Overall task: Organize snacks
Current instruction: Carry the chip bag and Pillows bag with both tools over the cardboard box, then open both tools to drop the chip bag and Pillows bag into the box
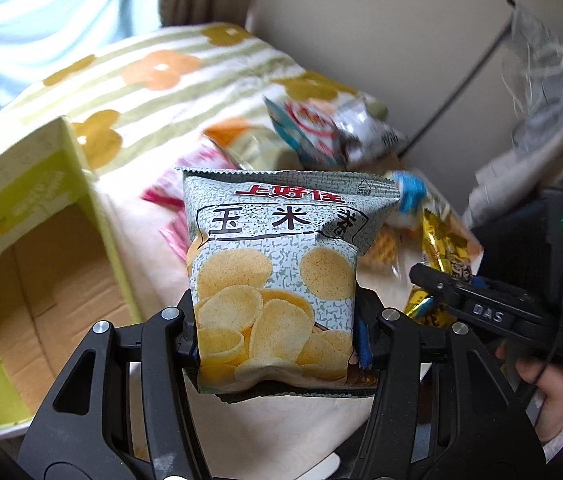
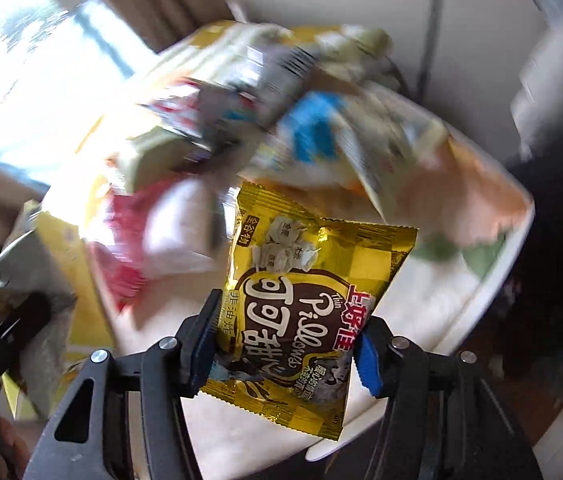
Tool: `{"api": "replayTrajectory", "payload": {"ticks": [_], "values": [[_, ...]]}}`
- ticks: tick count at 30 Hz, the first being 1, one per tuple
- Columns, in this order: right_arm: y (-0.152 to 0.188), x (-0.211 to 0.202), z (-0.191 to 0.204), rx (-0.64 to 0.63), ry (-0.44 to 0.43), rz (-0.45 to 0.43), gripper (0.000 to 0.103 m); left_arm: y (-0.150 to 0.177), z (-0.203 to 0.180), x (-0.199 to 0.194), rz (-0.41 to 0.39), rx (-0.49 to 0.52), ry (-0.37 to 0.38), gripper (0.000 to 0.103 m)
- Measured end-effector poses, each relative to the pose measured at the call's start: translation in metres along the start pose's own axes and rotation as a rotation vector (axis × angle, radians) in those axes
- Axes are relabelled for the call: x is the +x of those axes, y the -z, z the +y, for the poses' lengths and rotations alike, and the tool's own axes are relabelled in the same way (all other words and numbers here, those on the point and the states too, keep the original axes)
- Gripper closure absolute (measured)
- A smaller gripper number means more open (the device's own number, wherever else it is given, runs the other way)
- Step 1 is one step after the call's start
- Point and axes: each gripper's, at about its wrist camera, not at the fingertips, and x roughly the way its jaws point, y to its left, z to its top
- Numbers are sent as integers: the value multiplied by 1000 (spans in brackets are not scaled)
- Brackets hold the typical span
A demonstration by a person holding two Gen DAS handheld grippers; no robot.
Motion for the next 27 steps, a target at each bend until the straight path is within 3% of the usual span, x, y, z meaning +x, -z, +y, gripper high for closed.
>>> {"api": "replayTrajectory", "payload": {"ticks": [7,13,20,27], "values": [[-42,-37,77,-254,-148,-56,49,-6,40,-52,-120,-145,-109,53],[-49,-42,149,-463,-267,-59,49,8,94,-92,-180,-275,-245,53],[-29,-28,237,-637,-400,0,49,36,170,-111,-163,-405,-358,53],[-4,19,307,-715,-447,105,49,53,236,-102,-103,-471,-404,53]]}}
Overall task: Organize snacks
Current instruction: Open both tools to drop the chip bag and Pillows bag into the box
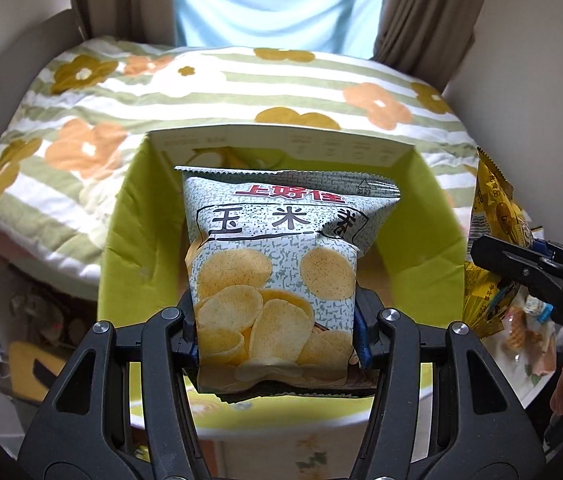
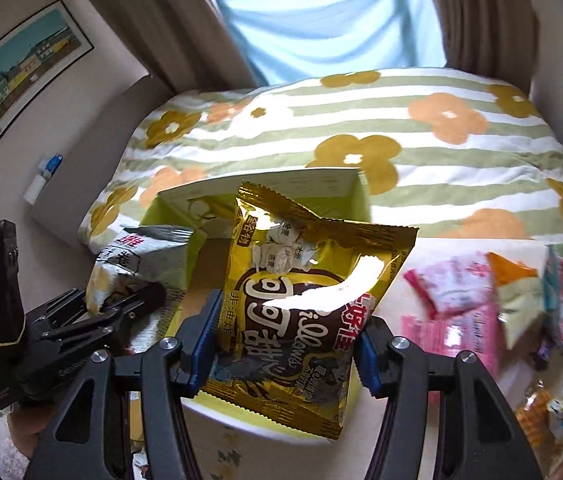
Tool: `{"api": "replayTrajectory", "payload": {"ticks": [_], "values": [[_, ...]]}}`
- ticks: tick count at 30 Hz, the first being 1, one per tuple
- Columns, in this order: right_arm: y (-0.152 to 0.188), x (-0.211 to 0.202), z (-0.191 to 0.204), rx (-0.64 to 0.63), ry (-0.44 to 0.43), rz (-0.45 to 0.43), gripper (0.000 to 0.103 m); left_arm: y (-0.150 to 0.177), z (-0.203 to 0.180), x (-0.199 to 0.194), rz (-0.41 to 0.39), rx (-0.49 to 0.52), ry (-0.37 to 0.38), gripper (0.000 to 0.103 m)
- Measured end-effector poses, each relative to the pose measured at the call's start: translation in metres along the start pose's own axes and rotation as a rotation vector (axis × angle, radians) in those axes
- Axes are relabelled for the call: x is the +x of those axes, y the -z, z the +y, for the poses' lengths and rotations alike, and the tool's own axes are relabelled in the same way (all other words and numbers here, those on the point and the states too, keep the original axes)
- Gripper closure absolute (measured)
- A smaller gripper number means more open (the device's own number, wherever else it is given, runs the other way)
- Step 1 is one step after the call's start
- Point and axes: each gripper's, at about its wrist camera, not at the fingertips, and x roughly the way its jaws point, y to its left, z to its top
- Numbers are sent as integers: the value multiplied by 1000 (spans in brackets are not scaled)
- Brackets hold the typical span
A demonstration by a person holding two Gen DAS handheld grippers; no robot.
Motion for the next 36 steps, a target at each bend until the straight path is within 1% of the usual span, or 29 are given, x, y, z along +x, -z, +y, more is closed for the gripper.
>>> {"api": "replayTrajectory", "payload": {"ticks": [2,5,6,7,8,9,11,12,17,19,22,23,24,25,27,29,32,36], "values": [[-4,9,10,-3,0,19,49,-2,10,9,11,3,-8,53],[-5,24,12,-5,6,46,49,-6,15,22,27,20,-12,53],[-5,26,13,-4,10,54,49,-7,17,26,31,21,-6,52],[-7,31,14,0,17,61,49,-7,18,28,31,21,-2,49],[-7,32,13,2,18,65,49,-7,18,28,28,20,8,41],[-7,32,12,3,18,69,49,-6,19,27,22,20,7,23],[-8,34,12,7,23,73,49,-4,22,19,-6,20,-22,0],[-9,35,11,8,26,76,49,-2,24,15,-24,20,-29,0],[-7,41,14,-6,49,95,49,12,37,0,-19,-14,-22,0],[-5,44,15,-8,49,100,49,19,43,-6,-16,-34,-41,0],[-4,49,20,-21,39,82,48,27,48,-15,-28,-57,-41,0],[-4,51,22,-29,45,75,40,29,51,-19,-35,-60,-43,0],[-3,52,24,-43,57,64,28,30,51,-22,-40,-59,-47,0],[-2,52,25,-56,67,54,1,32,51,-26,-46,-57,-52,0],[2,49,29,-99,74,10,0,35,52,-33,-56,-49,-62,0],[6,44,30,-116,81,-16,0,37,53,-39,-64,-39,-71,0],[11,37,31,-109,84,-16,0,40,53,-46,-76,-35,-78,0],[20,21,40,-137,83,-8,0,46,51,-58,-98,-35,-59,0]]}}
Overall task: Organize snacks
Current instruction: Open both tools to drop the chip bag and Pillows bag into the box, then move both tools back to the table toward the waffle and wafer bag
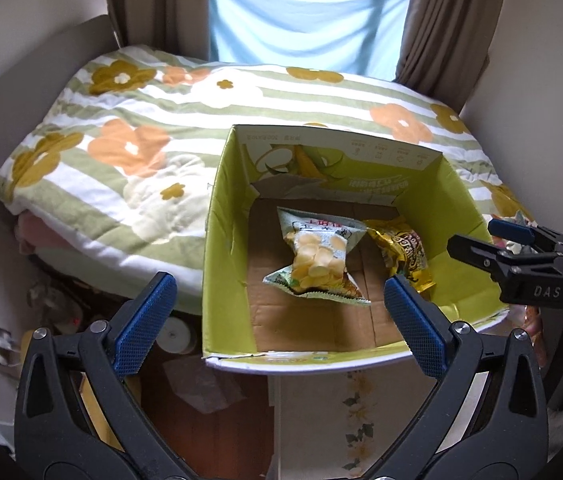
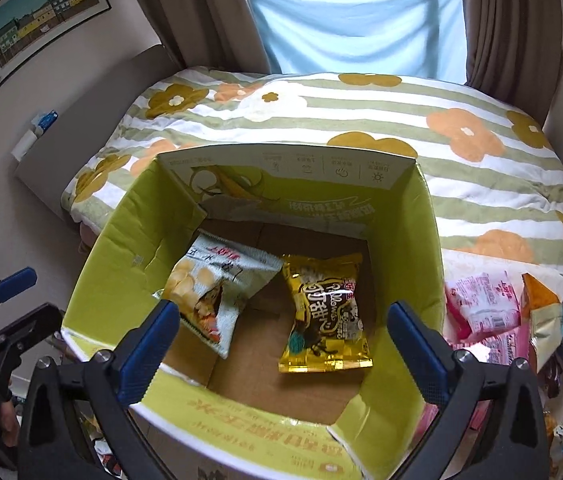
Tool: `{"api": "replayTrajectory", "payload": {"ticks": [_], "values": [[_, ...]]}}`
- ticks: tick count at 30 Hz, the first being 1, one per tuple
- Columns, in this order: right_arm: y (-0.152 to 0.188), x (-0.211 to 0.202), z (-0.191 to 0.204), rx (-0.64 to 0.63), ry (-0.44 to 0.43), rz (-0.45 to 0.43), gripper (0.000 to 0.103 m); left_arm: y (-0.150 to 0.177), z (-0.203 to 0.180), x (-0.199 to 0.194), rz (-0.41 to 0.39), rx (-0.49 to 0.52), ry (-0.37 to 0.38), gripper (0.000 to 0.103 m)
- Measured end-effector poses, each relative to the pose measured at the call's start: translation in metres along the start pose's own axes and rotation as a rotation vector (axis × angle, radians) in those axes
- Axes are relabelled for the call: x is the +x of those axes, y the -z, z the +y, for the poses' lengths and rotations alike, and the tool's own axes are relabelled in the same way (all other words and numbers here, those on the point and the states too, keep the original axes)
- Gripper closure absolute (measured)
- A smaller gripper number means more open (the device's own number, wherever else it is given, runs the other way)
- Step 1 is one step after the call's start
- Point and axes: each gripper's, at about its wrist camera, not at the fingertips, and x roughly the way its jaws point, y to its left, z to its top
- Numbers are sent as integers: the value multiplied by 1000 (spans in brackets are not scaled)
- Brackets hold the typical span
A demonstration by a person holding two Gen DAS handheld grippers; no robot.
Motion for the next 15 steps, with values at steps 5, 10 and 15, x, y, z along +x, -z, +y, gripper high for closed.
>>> {"api": "replayTrajectory", "payload": {"ticks": [5,10,15], "values": [[12,-28,9,-43,31,-45,0,1,-11,-14,-27,18,28,0],[24,-55,-5,-23,32,-71,0,3,-32,-26,-48,19,58,0],[42,-86,-40,13,53,-98,0,10,-71,-34,-60,39,77,0]]}}
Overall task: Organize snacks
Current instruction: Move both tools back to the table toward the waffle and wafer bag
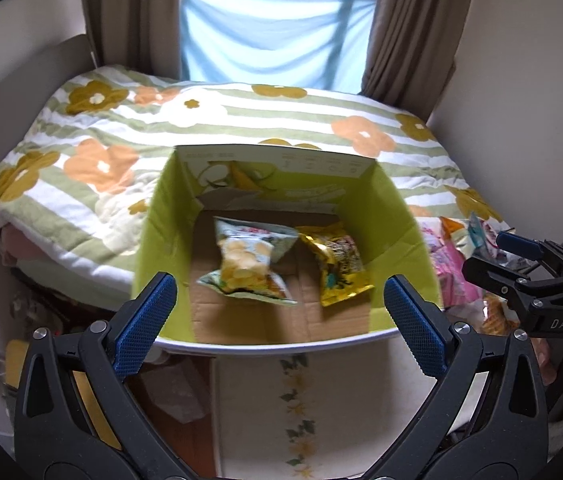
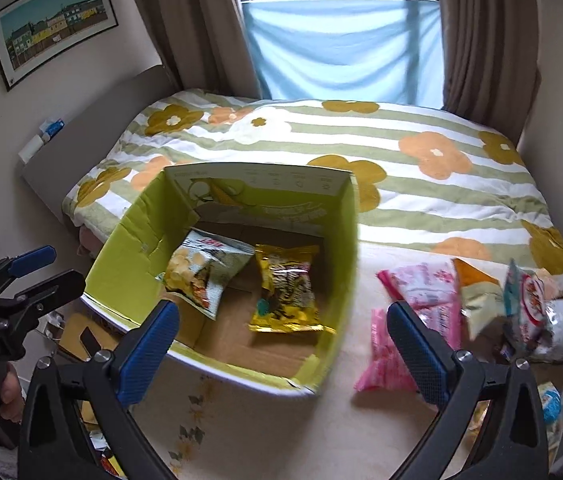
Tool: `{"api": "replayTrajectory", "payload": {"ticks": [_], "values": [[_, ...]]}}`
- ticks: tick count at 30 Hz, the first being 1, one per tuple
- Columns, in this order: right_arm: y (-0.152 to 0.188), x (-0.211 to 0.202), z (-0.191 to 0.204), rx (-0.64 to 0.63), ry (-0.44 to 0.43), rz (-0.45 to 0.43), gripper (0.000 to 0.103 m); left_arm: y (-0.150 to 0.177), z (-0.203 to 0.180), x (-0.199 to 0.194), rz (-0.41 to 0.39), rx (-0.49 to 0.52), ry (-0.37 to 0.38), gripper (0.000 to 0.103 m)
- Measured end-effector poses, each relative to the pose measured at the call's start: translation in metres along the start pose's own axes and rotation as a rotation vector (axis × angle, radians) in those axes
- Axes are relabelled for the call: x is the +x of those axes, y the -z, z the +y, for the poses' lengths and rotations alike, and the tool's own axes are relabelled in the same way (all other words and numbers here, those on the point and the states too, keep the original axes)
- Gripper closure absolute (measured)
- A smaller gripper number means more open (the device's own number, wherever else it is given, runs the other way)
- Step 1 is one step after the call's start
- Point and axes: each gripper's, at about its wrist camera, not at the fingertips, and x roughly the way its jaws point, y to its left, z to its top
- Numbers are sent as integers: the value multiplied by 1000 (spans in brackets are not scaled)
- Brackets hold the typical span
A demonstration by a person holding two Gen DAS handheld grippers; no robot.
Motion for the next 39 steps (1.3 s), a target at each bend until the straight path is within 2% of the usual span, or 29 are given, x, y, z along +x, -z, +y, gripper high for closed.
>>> {"api": "replayTrajectory", "payload": {"ticks": [7,14,23,30,39], "values": [[30,-47,-70,15,52,-16,0,9,-86,2,4,21,55,0],[59,-83,-155,59,83,-11,0,20,-188,21,27,71,118,0],[92,-91,-230,59,97,54,0,55,-280,57,114,74,140,0],[123,-71,-271,87,78,132,0,89,-323,96,248,112,179,0],[134,-32,-303,71,12,217,0,130,-352,149,397,142,242,0]]}}
